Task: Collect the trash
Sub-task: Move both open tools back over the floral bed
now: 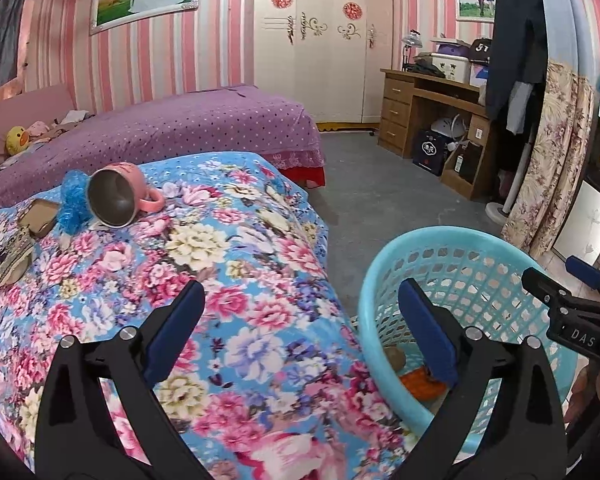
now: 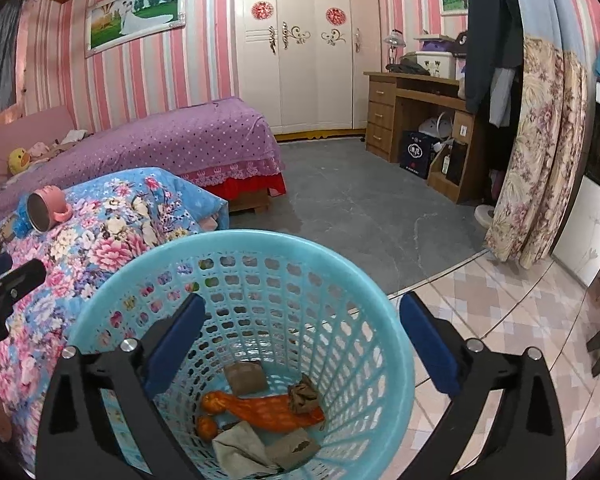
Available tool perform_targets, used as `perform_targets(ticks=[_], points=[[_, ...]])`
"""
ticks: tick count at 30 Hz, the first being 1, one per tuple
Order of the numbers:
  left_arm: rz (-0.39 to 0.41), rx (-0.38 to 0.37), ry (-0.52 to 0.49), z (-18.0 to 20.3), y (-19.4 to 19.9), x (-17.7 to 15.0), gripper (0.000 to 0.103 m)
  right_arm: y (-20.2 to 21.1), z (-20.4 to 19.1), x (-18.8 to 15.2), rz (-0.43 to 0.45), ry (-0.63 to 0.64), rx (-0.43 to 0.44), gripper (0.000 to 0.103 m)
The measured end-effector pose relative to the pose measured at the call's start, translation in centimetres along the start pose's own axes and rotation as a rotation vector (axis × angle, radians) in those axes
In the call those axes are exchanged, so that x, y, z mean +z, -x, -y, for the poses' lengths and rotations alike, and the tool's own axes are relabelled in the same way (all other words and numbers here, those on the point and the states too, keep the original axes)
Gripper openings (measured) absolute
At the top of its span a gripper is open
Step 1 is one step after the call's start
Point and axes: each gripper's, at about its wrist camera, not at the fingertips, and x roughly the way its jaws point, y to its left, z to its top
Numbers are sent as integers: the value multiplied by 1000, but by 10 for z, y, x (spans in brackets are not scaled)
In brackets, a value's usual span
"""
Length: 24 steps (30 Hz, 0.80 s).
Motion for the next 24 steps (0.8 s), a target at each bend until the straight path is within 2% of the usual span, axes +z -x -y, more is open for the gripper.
perform_targets(ticks=[10,20,24], points=[[12,55,-21,-33,24,-4,97,8,-18,8,19,-59,-38,98],[29,140,-15,-97,46,-5,97,5,-83,12,7,19,-13,98],[27,173,-31,-126,55,-5,97,9,-112,14,33,56,-1,98]])
